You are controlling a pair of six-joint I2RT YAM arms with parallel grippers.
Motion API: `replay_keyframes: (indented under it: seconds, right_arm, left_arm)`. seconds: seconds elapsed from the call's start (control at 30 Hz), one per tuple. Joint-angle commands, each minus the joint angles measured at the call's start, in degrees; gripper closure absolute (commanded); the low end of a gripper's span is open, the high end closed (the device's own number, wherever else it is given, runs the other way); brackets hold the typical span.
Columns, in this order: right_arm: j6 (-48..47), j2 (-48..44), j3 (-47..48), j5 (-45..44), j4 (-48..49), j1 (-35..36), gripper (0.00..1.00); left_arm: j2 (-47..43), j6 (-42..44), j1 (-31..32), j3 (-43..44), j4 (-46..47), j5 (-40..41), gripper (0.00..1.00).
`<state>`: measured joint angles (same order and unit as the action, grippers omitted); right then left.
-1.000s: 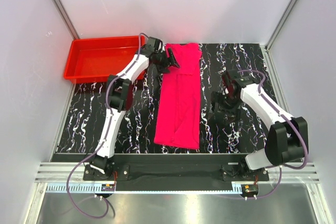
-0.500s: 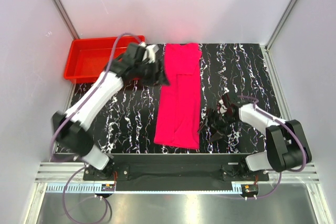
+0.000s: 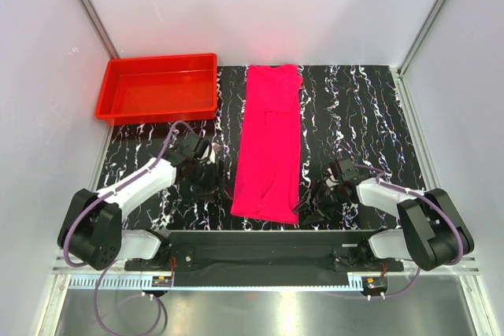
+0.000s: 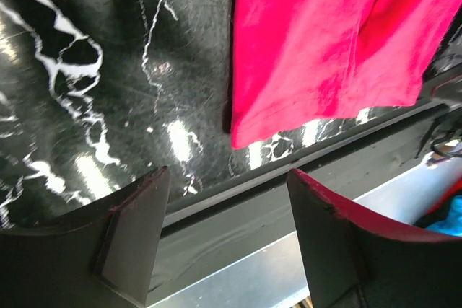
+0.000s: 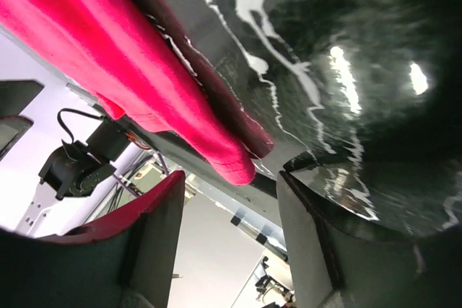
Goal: Fold and stack the t-shirts
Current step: Fold the tshirt
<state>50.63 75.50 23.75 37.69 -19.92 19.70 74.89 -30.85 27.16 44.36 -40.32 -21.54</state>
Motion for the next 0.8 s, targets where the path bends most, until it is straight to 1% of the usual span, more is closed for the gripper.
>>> replay_keyframes:
  seconds: [0.0, 0.17, 0.27, 0.3, 0.33, 0.43, 0.5, 0.6, 0.77]
  right_arm:
    - [4.2, 0.7, -1.1, -1.0, 6.2, 1.9, 0.39]
    - [4.6, 1.3, -2.3, -3.6, 7.6, 2.1, 0.41]
    - [5.4, 1.7, -3.4, -4.4, 9.4, 2.4, 0.46]
    - [5.3, 2.3, -3.3, -4.6, 9.3, 2.4, 0.48]
    - [5.0, 2.7, -3.4, -5.0, 9.4, 2.4, 0.48]
    - [4.9, 3.9, -3.5, -5.4, 9.8, 3.0, 0.52]
    - [4.6, 3.9, -3.7, -6.0, 9.6, 3.1, 0.53]
    - [4.4, 3.8, -4.0, -6.7, 9.4, 3.2, 0.53]
    - [4.1, 3.9, -4.1, -6.1, 9.7, 3.6, 0.55]
  left_arm:
    - [0.2, -3.6, 0.4, -2.8, 7.8, -3.2, 0.3]
    - [0.8, -9.0, 0.7, -8.1, 13.8, -5.1, 0.32]
    - [2.2, -11.2, 1.5, -10.2, 16.1, -5.1, 0.36]
    - [2.7, -11.5, 1.9, -9.9, 15.4, -4.3, 0.37]
    - [3.0, -11.9, 2.6, -9.6, 14.6, -1.7, 0.37]
    - [3.9, -12.9, 5.1, -9.3, 14.3, 0.9, 0.35]
    - [4.8, -14.3, 5.8, -9.8, 16.1, 0.8, 0.34]
    - [5.7, -15.9, 6.2, -11.1, 18.4, 1.1, 0.35]
    - [6.5, -16.5, 7.0, -12.1, 20.0, 2.8, 0.39]
